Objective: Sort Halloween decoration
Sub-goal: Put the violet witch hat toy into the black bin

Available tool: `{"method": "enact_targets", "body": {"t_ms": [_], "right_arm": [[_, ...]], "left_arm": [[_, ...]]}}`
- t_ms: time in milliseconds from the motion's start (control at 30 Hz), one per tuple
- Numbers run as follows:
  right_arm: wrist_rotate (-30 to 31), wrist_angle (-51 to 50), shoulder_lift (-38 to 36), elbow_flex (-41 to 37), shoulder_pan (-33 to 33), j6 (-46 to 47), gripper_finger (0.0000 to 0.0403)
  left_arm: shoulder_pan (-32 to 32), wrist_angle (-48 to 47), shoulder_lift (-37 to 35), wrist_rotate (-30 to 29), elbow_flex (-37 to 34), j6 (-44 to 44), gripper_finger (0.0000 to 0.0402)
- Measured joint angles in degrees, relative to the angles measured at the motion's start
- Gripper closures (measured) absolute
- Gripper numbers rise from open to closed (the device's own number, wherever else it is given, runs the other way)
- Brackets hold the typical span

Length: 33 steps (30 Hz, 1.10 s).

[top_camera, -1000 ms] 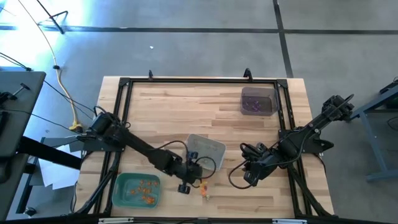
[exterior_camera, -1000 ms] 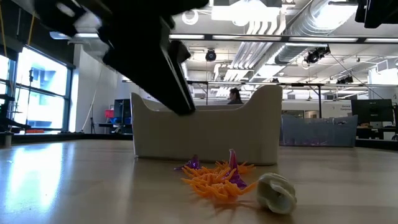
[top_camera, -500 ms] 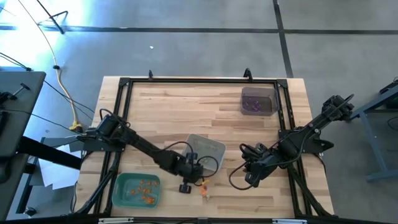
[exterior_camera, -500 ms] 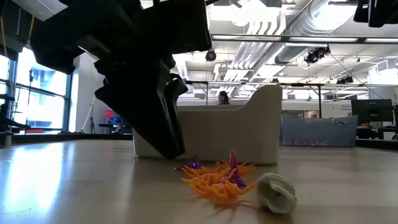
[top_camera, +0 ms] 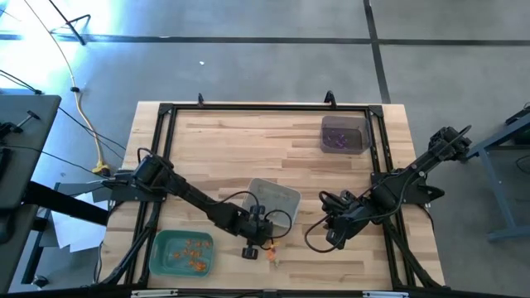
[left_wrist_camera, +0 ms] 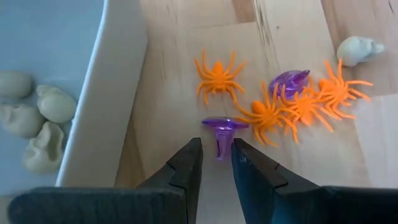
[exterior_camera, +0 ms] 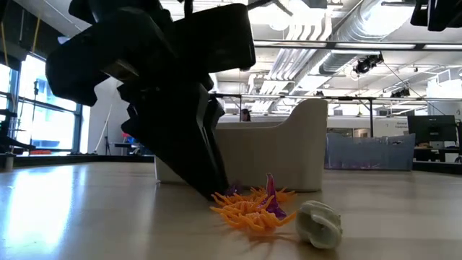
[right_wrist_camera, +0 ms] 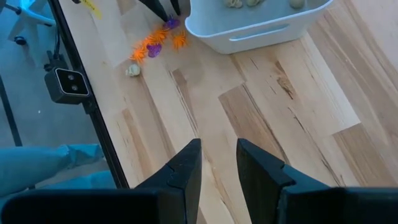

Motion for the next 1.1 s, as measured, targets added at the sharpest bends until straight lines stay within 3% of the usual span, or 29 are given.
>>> {"method": "enact_targets", "body": {"t_ms": [400,633,1100], "right_arm": [[-0.1,0.1,0.0,0.0,0.0,0.4,0.0309],[-0.1,0.1,0.0,0.0,0.0,0.3,0.0309],[-0.1,0.0,0.0,0.0,0.0,0.3,0.0309]], "left_arm": [[-0.1,0.3,0.7,-4.1,0.0,-4.7,0.0329],[0.1,0.1,0.8,-4.5,-0.1,-9.9,0.0394],[-1.1,-4.4,0.2,-5.7,2.9,-9.9,0.0401]]}}
